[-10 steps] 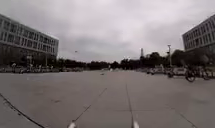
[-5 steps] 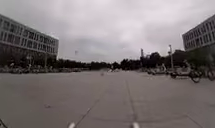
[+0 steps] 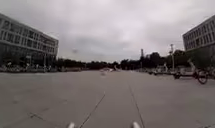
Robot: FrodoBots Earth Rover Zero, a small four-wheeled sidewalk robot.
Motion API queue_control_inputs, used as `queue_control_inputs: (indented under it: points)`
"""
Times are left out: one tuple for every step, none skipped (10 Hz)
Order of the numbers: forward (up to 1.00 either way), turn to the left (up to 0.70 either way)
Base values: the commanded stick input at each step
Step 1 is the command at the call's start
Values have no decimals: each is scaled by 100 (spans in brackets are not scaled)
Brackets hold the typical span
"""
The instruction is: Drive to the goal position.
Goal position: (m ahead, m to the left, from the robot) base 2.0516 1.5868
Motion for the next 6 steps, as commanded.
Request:
queue_control_inputs:
  points:
    - [70, 1]
    - [70, 1]
    - [70, 1]
    - [70, 1]
    - [70, 1]
    - [70, 1]
